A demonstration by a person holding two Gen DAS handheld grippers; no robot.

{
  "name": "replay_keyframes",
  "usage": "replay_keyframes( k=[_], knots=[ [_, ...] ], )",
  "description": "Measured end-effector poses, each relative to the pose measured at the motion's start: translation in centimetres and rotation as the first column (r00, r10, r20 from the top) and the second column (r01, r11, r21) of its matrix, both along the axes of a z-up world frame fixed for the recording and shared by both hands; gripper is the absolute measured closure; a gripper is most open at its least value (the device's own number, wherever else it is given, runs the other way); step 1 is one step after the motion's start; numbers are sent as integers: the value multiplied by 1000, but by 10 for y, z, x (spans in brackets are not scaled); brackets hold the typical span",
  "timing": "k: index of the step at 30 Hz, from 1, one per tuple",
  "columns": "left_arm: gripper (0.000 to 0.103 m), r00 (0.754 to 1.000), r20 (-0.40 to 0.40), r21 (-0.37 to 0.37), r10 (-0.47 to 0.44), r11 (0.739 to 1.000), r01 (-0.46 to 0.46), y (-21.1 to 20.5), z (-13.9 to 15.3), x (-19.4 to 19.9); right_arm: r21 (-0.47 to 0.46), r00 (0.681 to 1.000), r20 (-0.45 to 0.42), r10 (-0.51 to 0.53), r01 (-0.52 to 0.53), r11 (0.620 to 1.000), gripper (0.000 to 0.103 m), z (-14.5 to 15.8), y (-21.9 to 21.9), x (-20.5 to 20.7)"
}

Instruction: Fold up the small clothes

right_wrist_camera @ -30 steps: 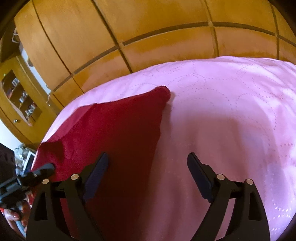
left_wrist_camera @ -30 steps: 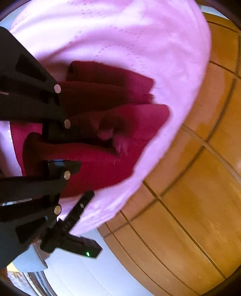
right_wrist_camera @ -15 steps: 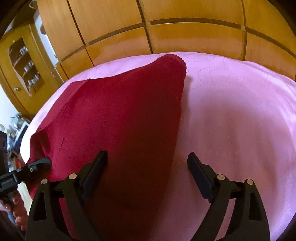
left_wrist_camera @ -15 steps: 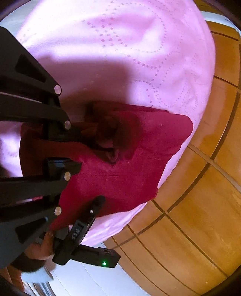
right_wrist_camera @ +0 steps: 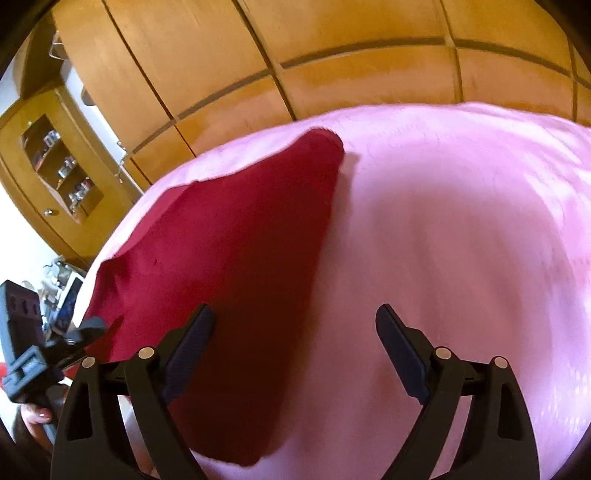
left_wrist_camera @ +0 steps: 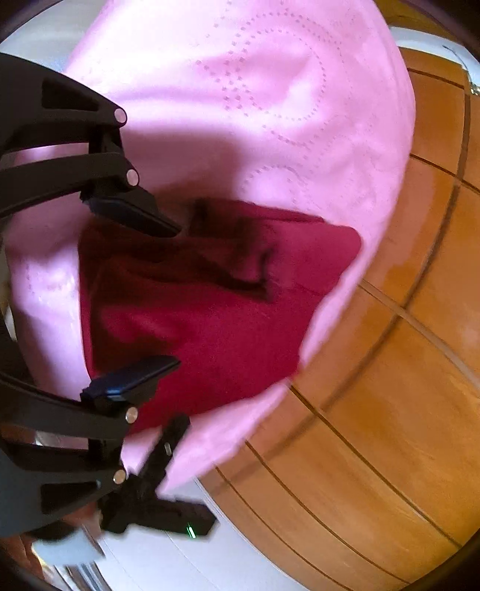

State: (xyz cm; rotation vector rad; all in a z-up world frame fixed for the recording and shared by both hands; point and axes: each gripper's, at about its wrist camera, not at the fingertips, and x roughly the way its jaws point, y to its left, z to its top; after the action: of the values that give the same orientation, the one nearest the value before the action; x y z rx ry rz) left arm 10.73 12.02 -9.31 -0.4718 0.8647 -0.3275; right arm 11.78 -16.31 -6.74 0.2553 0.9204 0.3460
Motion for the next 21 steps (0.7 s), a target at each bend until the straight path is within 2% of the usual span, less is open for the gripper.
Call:
replay_keyframes(
  k=[1, 3, 5, 6, 8, 11, 13, 14, 15, 18, 21],
  knots=[
    [67, 1000, -26, 16, -4, 1000, 4, -1, -5, 3, 1, 1000, -12, 14, -14, 1000, 14, -2, 3, -1],
    [76, 997, -75, 4, 2, 1000, -1, 3, -14, 3, -7, 998, -34, 50, -50, 999, 14, -7, 11, -4],
    [79, 996, -86, -12, 11, 1000, -12, 9, -15, -3, -41, 994, -59, 95, -98, 994, 14, -12, 24, -10],
    [79, 996, -91, -9, 14, 1000, -15, 9, -16, -5, -86, 991, -67, 112, -117, 989, 14, -18, 30, -11],
    [79, 994, -112, -7, 20, 1000, -21, 9, -26, -8, -165, 990, -36, 138, -142, 976, 14, -26, 38, -14],
    [79, 995, -100, -25, 22, 999, -24, 11, -35, -11, -183, 989, -14, 146, -146, 972, 10, -29, 40, -13],
    [69, 997, -81, -30, 17, 999, -19, 13, -29, -13, -148, 990, -17, 142, -143, 979, 10, -25, 35, -11],
    [59, 997, -75, -26, 24, 999, -26, 14, -27, -14, -131, 990, -19, 139, -140, 982, 10, -24, 32, -11],
    [44, 996, -75, -25, 38, 999, -40, 17, -25, -16, -95, 991, -21, 130, -131, 987, 10, -21, 26, -10],
    [31, 995, -44, -53, 94, 994, -96, 30, -10, -17, -6, 996, 8, 92, -92, 996, 10, -4, 9, -6],
    [29, 987, 24, 18, 157, 987, -158, 39, 11, -14, 25, 996, 81, 41, -43, 999, 10, 16, -5, 5]
  ],
)
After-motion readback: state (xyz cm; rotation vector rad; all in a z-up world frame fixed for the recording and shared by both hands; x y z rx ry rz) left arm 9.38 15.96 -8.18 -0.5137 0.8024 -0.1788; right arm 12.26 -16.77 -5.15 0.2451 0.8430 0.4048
